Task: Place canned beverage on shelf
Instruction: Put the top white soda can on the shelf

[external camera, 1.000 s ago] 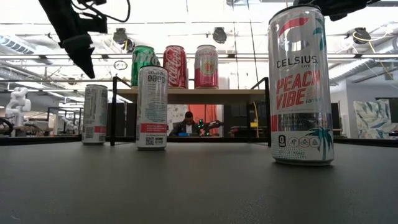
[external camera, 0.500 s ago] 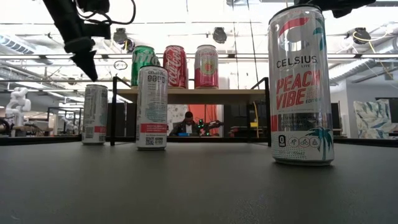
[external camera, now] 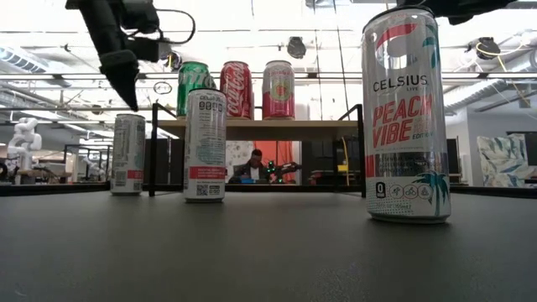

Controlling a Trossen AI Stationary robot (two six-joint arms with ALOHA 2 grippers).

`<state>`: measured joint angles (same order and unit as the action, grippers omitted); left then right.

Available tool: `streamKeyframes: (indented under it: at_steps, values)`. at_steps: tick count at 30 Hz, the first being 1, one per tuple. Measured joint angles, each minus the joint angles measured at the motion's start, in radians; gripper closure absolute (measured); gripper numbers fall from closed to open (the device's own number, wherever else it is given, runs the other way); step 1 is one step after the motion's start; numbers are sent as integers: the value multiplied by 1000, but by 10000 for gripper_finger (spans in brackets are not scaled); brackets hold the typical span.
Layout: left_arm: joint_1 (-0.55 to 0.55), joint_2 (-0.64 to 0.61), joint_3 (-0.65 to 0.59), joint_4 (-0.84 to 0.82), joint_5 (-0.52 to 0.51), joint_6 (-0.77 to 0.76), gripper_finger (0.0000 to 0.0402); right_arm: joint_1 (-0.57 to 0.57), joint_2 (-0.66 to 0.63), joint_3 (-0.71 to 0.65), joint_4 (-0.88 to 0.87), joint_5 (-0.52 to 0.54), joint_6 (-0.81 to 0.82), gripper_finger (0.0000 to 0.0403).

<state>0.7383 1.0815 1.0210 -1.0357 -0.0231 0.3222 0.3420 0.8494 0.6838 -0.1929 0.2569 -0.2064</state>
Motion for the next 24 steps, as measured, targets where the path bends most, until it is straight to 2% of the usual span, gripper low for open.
streamKeyframes:
  at_steps: [13, 18, 24]
  values:
    - [29, 12, -3, 3, 23, 55, 70, 0, 0, 0, -9, -1, -36, 44]
    - [62, 12, -6, 10, 107, 27, 70, 0, 0, 0, 1, -1, -45, 44]
    - [71, 12, -6, 16, 113, 26, 70, 0, 0, 0, 1, 0, -43, 44]
